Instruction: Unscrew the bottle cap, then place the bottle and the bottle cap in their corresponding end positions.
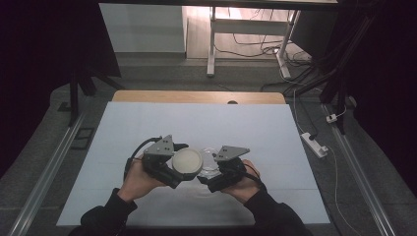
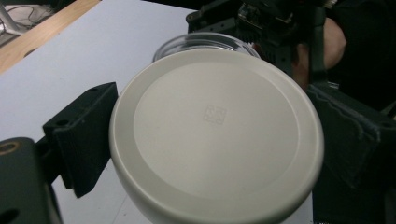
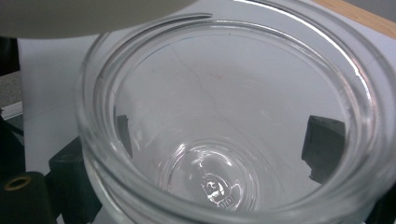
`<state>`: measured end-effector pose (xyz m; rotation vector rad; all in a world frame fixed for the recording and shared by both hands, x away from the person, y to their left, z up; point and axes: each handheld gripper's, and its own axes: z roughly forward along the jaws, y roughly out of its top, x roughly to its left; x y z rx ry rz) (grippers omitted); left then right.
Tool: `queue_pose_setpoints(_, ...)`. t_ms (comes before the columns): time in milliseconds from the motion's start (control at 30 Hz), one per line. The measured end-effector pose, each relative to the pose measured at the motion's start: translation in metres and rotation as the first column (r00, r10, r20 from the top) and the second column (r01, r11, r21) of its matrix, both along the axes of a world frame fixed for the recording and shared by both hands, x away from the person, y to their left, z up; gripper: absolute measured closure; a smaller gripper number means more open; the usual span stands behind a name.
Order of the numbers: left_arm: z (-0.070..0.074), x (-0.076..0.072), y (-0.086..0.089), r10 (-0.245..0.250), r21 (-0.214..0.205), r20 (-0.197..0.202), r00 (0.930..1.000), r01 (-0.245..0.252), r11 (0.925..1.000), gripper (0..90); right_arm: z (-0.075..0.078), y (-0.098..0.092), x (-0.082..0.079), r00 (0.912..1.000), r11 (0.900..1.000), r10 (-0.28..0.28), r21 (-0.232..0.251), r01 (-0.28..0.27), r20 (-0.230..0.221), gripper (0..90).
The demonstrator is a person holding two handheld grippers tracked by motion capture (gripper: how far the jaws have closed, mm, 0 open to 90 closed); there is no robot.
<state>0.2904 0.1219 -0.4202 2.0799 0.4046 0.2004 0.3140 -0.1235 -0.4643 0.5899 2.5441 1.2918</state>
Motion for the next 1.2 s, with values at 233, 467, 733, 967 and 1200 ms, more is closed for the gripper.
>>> queue_pose_setpoints(233, -0.005, -0.003, 0.004, -0.001, -0.005, -0.007, 1.0000, 0.001, 1.0000, 8.2, -0.001, -0.004, 0.005, 0.9995, 0.9995, -0.031, -0.002, 0.031, 0.004, 6.5)
queue_pose_setpoints(467, -0.009, -0.005, 0.006, -0.005, -0.010, -0.008, 1.0000, 0.005, 0.9999, 8.2, -0.001, -0.007, 0.011, 0.9984, 0.9984, -0.057, 0.002, 0.057, 0.005, 6.5)
queue_pose_setpoints(733, -0.009, -0.009, 0.004, -0.014, -0.014, 0.002, 0.9999, 0.014, 0.9998, 8.2, 0.000, -0.008, 0.020, 0.9967, 0.9967, -0.081, 0.009, 0.081, 0.004, 6.5)
queue_pose_setpoints(967, -0.013, -0.011, 0.001, -0.022, -0.008, 0.010, 0.9997, 0.022, 0.9997, 8.2, 0.003, -0.011, 0.029, 0.9945, 0.9943, -0.105, 0.020, 0.105, 0.006, 6.5)
queue_pose_setpoints(1200, -0.019, -0.012, -0.003, -0.029, 0.005, 0.015, 0.9995, 0.029, 0.9996, 8.3, 0.005, -0.008, 0.038, 0.9930, 0.9928, -0.118, 0.020, 0.118, 0.006, 6.5)
